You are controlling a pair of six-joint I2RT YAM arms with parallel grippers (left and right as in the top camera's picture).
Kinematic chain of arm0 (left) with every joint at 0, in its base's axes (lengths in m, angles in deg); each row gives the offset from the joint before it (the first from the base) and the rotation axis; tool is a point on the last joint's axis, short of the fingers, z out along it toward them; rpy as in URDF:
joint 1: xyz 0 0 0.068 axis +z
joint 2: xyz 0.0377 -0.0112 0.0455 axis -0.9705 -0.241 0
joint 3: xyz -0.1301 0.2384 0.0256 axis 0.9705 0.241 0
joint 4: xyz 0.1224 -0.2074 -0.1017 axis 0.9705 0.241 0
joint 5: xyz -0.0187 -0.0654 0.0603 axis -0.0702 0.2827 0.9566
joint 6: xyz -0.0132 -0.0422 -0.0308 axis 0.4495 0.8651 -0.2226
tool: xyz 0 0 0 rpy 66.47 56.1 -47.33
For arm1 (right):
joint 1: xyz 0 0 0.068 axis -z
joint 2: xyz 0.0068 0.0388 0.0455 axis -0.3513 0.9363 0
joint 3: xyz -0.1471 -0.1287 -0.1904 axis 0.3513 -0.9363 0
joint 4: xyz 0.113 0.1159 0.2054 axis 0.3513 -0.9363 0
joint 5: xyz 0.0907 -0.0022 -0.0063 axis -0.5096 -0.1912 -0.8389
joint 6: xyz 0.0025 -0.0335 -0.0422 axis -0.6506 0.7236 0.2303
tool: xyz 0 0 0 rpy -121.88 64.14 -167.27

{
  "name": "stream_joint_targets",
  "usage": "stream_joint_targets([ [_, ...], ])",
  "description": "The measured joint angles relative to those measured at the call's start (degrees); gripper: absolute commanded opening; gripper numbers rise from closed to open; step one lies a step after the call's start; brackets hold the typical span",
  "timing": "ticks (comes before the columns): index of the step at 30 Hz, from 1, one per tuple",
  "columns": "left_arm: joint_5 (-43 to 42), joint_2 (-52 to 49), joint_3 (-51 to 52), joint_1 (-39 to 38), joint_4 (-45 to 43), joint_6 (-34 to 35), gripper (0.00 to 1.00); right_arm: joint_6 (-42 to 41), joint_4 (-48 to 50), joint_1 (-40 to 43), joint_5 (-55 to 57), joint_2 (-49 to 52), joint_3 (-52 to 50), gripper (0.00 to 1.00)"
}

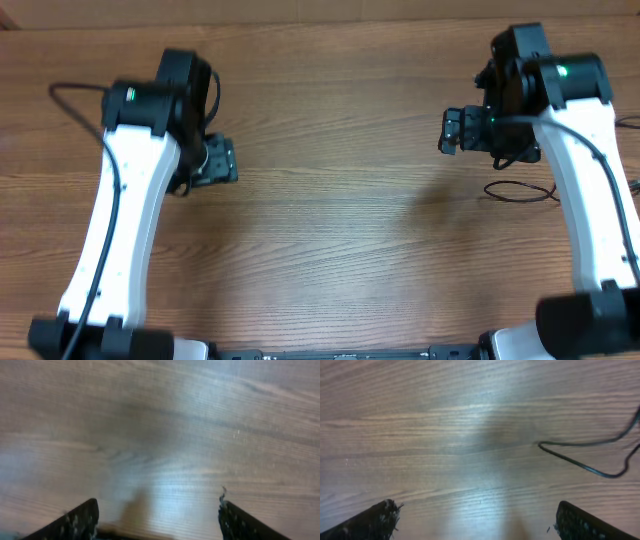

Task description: Untangle cables

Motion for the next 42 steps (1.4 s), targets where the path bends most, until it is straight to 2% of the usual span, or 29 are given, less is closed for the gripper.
stream_joint_targets([
  [6,0.8,21.0,19.6,0.1,-19.1,-0.4,0.78,-0.3,15.7,0.0,1.3,-16.8,-12.8,1.0],
  [7,0.8,24.9,22.5,0.2,-22.0,-0.7,0.83,-0.3,18.1,0.0,1.7,-19.7,-15.1,1.0],
  [8,0.9,29.3,25.6,0.2,-24.6,-0.7,1.0,-0.3,20.6,0.0,2.0,-23.0,-17.8,1.0],
  [11,1.2,41.3,33.0,0.3,-30.0,-1.1,1.0,-0.3,27.4,0.0,3.0,-32.2,-25.6,1.0],
  [15,1.4,53.8,39.3,0.3,-30.7,-1.1,1.0,-0.3,31.2,0.0,4.0,-44.7,-35.9,1.0],
  [19,1.4,57.0,40.4,0.3,-27.0,-1.1,1.0,-0.3,28.4,0.0,4.1,-49.5,-38.7,1.0],
  [25,1.4,57.2,40.7,0.3,-21.6,-1.1,1.0,-0.3,24.8,0.0,4.4,-50.0,-38.8,1.0],
  [42,1.4,57.2,40.8,0.3,-20.0,-1.1,1.0,-0.3,24.7,0.0,4.5,-49.6,-38.8,1.0],
])
